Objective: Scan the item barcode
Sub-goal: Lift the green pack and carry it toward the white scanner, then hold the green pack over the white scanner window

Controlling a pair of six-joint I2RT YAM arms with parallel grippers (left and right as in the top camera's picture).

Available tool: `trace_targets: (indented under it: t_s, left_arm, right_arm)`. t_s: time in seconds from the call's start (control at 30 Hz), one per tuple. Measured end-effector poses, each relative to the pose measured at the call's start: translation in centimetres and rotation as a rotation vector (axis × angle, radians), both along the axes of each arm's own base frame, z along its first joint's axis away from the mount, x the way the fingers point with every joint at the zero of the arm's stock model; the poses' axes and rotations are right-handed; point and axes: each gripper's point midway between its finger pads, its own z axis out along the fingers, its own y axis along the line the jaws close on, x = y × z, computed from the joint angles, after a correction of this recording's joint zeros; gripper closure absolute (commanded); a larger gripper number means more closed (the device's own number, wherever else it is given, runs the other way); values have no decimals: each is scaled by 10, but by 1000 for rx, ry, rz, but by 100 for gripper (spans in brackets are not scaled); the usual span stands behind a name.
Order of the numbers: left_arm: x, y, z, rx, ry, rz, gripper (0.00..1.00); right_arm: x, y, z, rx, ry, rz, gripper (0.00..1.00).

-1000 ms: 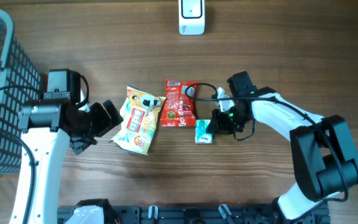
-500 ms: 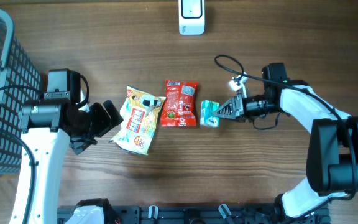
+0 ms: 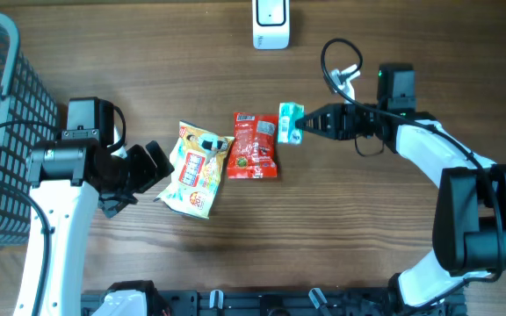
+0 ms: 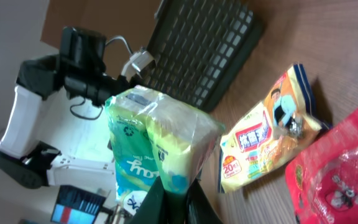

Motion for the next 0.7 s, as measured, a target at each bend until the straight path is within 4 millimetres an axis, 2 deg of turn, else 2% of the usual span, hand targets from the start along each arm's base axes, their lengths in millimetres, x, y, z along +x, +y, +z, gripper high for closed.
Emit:
trace_targets:
  t_s: [0.07,0.2,0.27,0.4,0.6,0.7]
  left_arm:
    - [0,0,0,0,0,0,0]
    - [0,0,0,0,0,0,0]
    - [0,0,0,0,1,0,0]
    - [0,0,0,0,0,0,0]
    - [0,0,0,0,0,0,0]
    - [0,0,0,0,0,0,0]
  right_arm:
    - [7,0,9,4,-43,-1,96]
    - [21,1,40,15,-158,-2,96]
    - [22,2,50,15,-141,-1,96]
    - [17,10,56,11,-32,22,96]
    - [-5,44,60,10,-6,121,96]
    - [-7,46,60,7,17,128,96]
